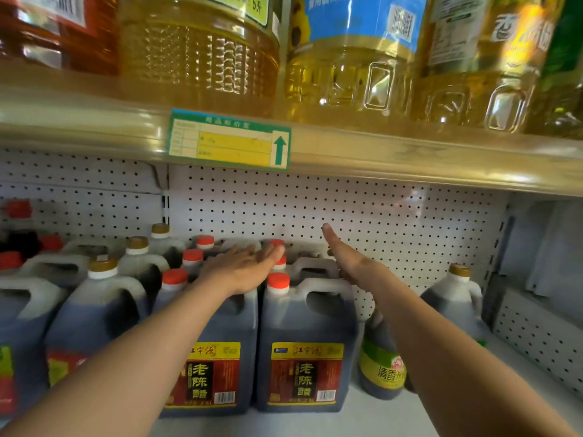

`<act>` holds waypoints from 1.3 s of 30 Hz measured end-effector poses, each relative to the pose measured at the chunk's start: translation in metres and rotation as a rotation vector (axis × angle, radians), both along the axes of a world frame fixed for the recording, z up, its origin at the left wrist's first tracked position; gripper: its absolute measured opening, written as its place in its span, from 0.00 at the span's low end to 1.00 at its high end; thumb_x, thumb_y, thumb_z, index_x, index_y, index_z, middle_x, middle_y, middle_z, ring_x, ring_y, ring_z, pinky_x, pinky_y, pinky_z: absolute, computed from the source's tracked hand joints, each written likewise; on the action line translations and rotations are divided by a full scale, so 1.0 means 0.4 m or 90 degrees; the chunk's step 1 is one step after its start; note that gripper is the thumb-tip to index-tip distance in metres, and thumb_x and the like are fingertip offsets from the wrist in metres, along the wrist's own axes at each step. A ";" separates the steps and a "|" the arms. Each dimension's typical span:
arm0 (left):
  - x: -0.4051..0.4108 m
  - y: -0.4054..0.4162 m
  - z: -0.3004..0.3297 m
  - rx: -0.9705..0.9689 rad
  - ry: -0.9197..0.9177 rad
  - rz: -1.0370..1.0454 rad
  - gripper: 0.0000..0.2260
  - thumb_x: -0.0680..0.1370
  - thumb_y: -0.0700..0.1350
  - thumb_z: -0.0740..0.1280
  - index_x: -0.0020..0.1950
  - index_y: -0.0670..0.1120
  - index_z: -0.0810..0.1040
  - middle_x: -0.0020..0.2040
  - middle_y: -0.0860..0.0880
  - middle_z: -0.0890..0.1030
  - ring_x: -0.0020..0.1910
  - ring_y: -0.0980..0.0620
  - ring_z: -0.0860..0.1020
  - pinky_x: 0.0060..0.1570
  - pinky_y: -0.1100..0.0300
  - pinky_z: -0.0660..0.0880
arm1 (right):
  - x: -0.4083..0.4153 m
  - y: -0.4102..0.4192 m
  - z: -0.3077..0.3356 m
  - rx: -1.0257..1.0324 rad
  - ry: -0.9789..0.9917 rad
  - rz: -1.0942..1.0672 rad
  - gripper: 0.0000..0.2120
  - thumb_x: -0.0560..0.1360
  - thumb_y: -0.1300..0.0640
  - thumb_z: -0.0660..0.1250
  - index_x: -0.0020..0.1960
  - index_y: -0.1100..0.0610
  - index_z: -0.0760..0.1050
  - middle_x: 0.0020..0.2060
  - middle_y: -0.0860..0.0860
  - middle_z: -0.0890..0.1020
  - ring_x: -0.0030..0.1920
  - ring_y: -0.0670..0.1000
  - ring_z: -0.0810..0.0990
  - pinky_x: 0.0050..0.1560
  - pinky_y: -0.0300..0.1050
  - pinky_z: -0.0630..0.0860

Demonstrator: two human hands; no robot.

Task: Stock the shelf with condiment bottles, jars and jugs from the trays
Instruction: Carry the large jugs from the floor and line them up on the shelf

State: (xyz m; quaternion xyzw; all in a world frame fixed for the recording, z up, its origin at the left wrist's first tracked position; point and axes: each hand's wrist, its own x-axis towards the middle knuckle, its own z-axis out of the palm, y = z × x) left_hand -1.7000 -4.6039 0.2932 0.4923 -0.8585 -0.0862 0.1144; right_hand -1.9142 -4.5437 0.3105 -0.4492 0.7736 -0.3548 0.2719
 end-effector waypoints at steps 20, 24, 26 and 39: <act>-0.006 0.010 0.003 -0.018 0.016 0.008 0.33 0.74 0.75 0.34 0.77 0.69 0.54 0.80 0.55 0.58 0.79 0.46 0.56 0.72 0.40 0.56 | -0.032 -0.132 -0.054 -0.042 0.000 0.049 0.60 0.53 0.10 0.49 0.78 0.39 0.59 0.79 0.48 0.60 0.78 0.57 0.60 0.75 0.63 0.56; -0.002 0.002 -0.001 -0.044 0.032 0.019 0.40 0.70 0.77 0.33 0.76 0.65 0.60 0.77 0.53 0.65 0.76 0.44 0.63 0.68 0.41 0.61 | -0.064 -0.153 -0.064 0.014 0.009 0.071 0.61 0.51 0.09 0.47 0.77 0.39 0.59 0.78 0.51 0.62 0.76 0.60 0.63 0.75 0.67 0.56; 0.009 0.008 0.000 -0.024 0.051 -0.001 0.41 0.69 0.78 0.32 0.76 0.66 0.59 0.78 0.53 0.64 0.77 0.44 0.61 0.69 0.39 0.60 | -0.061 -0.131 -0.050 0.025 -0.006 0.053 0.62 0.51 0.10 0.48 0.76 0.44 0.64 0.76 0.57 0.66 0.73 0.63 0.68 0.74 0.65 0.60; 0.463 -0.104 0.088 0.192 0.278 0.019 0.36 0.76 0.73 0.38 0.78 0.58 0.62 0.78 0.50 0.63 0.77 0.46 0.61 0.74 0.46 0.55 | 0.372 0.081 0.011 -0.284 0.058 0.149 0.39 0.71 0.21 0.36 0.77 0.33 0.57 0.77 0.48 0.65 0.73 0.55 0.68 0.71 0.55 0.64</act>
